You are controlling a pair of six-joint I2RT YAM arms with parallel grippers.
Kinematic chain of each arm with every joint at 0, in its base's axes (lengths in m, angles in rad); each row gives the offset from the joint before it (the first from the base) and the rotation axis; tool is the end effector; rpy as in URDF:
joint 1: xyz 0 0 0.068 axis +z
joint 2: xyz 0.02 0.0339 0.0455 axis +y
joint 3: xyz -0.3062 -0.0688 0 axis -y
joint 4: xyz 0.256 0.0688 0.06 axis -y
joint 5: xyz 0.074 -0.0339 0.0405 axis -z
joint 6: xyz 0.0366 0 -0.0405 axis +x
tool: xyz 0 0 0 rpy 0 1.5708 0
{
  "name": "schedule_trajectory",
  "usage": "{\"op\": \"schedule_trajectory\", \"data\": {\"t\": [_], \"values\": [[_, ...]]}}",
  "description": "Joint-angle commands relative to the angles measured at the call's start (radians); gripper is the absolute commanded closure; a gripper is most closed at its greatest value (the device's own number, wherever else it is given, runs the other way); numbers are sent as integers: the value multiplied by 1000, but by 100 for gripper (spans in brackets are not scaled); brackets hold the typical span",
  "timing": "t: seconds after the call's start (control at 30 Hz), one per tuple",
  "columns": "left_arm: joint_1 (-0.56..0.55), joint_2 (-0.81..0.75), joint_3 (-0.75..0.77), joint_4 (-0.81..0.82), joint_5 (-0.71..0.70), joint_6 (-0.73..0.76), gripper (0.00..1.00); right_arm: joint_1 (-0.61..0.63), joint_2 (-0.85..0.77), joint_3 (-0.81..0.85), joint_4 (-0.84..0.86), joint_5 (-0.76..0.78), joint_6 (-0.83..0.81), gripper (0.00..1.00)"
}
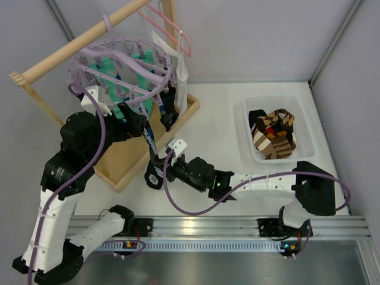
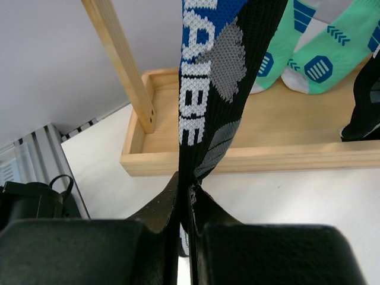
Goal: Remove the socks clipped to the hanger
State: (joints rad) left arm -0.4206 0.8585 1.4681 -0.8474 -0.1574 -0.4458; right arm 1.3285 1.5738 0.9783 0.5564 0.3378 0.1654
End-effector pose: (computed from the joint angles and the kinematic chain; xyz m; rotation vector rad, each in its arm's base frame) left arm 0.0959 -0.0366 0.5151 -0.1364 1.8259 -0.4726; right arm 0.1017 0.3611 0.3215 -0.6837 1.5351 0.8760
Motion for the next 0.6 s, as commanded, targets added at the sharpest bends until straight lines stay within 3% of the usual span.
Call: {"op": "schedule_trajectory", "data": {"t": [0.0, 0.57], "values": [[-1, 17, 9, 54, -21, 21, 6, 20, -9, 37, 53, -20, 25, 100], [-3, 59, -83, 225, -47, -19, 23, 71, 5, 60, 62, -28, 23, 100]]}}
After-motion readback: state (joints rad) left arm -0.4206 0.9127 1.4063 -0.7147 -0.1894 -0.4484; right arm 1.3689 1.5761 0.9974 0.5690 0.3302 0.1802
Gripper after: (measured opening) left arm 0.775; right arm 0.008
